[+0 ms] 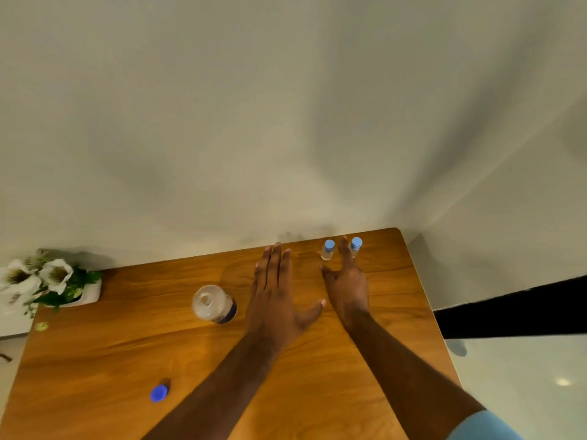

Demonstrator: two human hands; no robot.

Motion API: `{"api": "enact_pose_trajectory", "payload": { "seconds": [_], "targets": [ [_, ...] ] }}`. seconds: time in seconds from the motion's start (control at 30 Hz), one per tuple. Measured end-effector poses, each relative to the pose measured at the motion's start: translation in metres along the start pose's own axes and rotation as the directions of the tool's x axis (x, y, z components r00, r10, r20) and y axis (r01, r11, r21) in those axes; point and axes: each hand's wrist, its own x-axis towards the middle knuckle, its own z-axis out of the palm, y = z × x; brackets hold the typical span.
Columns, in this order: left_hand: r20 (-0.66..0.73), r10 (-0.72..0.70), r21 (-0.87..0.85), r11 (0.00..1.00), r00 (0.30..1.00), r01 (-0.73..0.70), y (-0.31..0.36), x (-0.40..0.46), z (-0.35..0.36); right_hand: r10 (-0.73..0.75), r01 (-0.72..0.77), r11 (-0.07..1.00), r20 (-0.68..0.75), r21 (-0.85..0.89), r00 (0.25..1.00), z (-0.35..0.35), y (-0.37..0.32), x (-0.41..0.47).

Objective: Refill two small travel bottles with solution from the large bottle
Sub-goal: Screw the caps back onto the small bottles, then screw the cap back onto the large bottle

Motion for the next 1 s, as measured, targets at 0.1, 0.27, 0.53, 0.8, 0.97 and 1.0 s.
{"api": "enact_pose_trajectory", "payload": {
  "seconds": [0.1, 0.27, 0.53, 0.8, 0.97, 1.0],
  "targets": [
    [-0.025, 0.041, -0.024, 0.999, 0.999, -0.042, 0.01, -0.022, -0.022, -0.098, 0.099, 0.994, -0.029, 0.037, 0.995, -0.01, -0.009, -0.027],
    [-0.113, 0.095, -0.055, 0.993, 0.989, -0.101, 0.01, -0.065, -0.059, -0.2, 0.203, 0.979, -0.062, 0.034, 0.978, -0.023, -0.029, -0.08],
    [-0.251, -0.051, -0.11, 0.994, 0.967, 0.023, -0.075, -0.154, -0.102, -0.305, 0.306, 0.952, -0.012, 0.014, 0.952, 0.001, -0.073, -0.18],
    [-0.115, -0.33, -0.118, 0.941, 0.937, 0.317, -0.198, -0.249, -0.104, -0.474, 0.498, 0.867, 0.33, 0.011, 0.816, 0.097, -0.111, -0.253],
    [-0.113, -0.376, -0.111, 0.925, 0.92, 0.364, -0.231, -0.281, -0.096, -0.469, 0.557, 0.829, 0.485, -0.047, 0.738, 0.164, -0.126, -0.266],
    [-0.109, -0.385, -0.113, 0.921, 0.916, 0.373, -0.235, -0.285, -0.095, -0.458, 0.566, 0.82, 0.502, -0.079, 0.734, 0.174, -0.128, -0.267]
  ]
}}
